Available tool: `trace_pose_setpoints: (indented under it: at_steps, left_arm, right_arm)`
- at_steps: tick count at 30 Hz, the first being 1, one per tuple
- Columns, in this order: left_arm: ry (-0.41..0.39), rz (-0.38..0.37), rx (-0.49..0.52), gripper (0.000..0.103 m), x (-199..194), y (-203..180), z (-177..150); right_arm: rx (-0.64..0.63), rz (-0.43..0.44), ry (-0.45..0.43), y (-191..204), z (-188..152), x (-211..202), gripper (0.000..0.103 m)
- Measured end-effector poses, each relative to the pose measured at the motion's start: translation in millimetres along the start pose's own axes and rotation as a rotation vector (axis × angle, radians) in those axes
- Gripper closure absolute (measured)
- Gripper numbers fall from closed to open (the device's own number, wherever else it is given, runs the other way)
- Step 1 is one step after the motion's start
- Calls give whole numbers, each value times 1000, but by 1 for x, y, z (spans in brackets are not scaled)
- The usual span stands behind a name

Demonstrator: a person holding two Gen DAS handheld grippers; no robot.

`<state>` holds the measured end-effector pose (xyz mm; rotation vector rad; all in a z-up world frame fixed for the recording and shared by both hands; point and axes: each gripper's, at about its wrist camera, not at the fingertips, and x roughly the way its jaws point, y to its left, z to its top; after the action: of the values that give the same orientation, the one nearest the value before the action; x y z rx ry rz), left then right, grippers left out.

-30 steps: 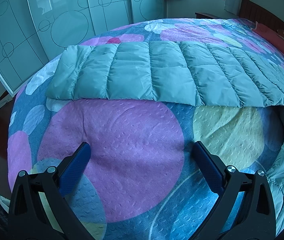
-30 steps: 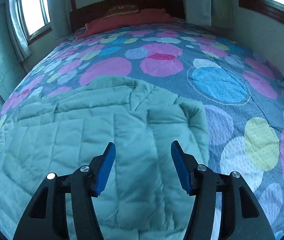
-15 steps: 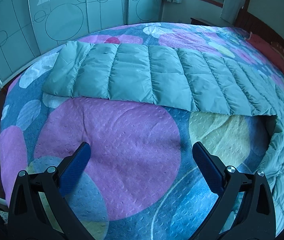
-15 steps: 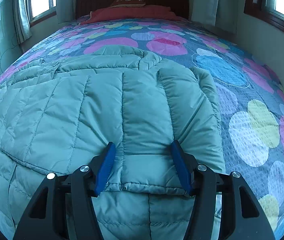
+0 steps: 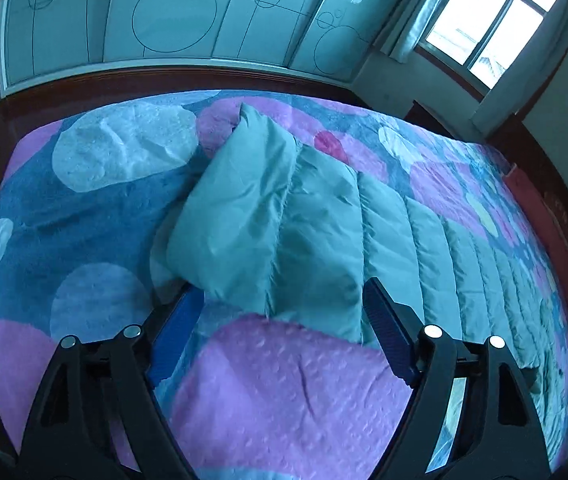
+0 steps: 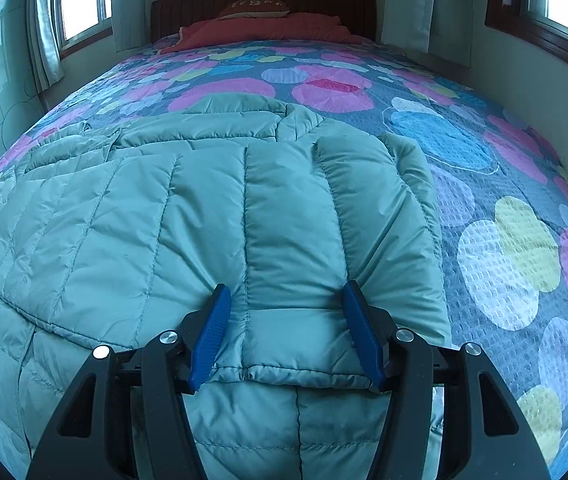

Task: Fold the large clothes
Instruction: 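Grasp the other sleeve cuff with the left gripper and lift it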

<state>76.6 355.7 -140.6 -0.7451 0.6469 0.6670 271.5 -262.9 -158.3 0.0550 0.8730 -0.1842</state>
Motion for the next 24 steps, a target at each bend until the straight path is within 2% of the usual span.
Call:
trace_pose_setpoints:
  at_steps: [2,4,5,7,8,9,11,14,17,20,24]
  left_arm:
    - [-19,-32,-50,16,3,6,10]
    - [-37,-22,-91,22,4,12,14]
    - [-51,6,-102,34,3,13,15]
    - [-65,39,-103,46,3,14,17]
    - [-70,50,-100,58,3,14,18]
    - [-68,49,-100,70,3,16,19]
    - [-45,0,-113,87,7,19,22]
    - [-44,14,-80,95,6,12,23]
    - [-65,5,-27,97,-2,-6,24]
    - [-92,-31,57,97,-14,-39,19]
    - [-105,-122,202,97,-29,-101,2]
  right_arm:
    - [0,1,-1,0,0,0,45]
    - [1,1,-1,0,0,0,45]
    - [0,1,-2,0,0,0,45]
    - [-1,1,-1,-1,0,0,45]
    - [-1,2,-1,-1,0,0,45]
    - [-1,2,-1,-1,0,0,45]
    - [0,2,-2,-1,0,-1,45]
    - [0,3,-2,-1,0,0,45]
    - [0,2,-2,-1,0,-1,45]
    - [0,3,-3,-1,0,-1,45]
    - [1,6,-4,-1,0,-1,45]
